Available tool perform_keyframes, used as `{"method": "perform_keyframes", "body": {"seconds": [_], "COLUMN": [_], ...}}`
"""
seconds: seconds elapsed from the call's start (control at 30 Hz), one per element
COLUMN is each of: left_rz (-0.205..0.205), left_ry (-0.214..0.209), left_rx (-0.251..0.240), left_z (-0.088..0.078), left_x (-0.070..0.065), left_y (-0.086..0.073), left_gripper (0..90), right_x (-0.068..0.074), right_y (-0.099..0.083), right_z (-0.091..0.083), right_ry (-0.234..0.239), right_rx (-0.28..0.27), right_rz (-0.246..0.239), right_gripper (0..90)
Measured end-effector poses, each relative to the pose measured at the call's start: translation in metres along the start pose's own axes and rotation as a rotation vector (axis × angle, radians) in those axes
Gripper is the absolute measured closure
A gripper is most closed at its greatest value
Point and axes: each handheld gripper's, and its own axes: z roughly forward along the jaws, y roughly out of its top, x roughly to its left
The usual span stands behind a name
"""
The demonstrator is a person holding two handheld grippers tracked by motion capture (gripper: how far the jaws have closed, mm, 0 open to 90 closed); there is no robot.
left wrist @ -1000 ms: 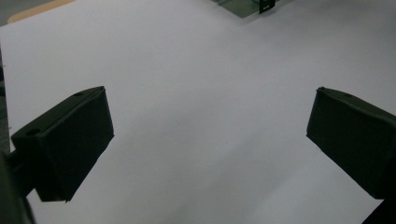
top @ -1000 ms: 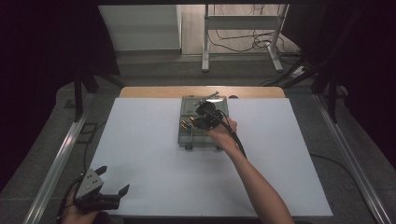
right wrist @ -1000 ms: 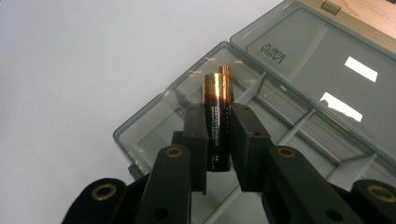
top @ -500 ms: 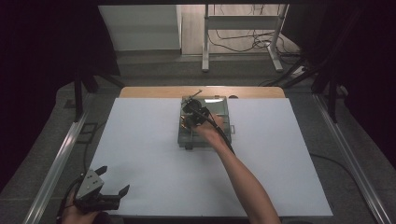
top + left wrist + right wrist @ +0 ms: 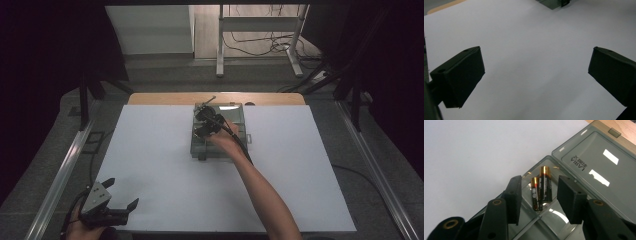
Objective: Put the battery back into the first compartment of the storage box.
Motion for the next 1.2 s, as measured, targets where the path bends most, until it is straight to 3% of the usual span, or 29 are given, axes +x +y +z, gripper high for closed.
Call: {"method": "perform_keyframes", "body": {"seconds": [0.1,0.23,0.67,1.2], "left_rz": [0.0,0.0,0.004,0.0], "left_ry": [0.0,0.0,0.002,0.003], "left_rx": [0.001,0.001,0.003,0.006], "left_z": [0.0,0.0,0.0,0.001], "left_x": [0.0,0.0,-0.001,0.0], "left_y": [0.0,0.0,0.0,0.0], "left_gripper": [1.2,1.2,1.2,1.3], "right_x": [0.001,0.006,0.014,0.016], "right_y": [-0.002,-0.006,-0.021,-0.049], "right_z": [-0.005,-0.012,-0.034,-0.064], "right_ry": [0.024,0.018,0.061,0.074], "right_rx": [-0.005,-0.006,-0.024,-0.072], "right_rz": [-0.007,-0.033,-0.06,-0.082], "right_gripper": [51.7,46.9,38.1,33.8]}}
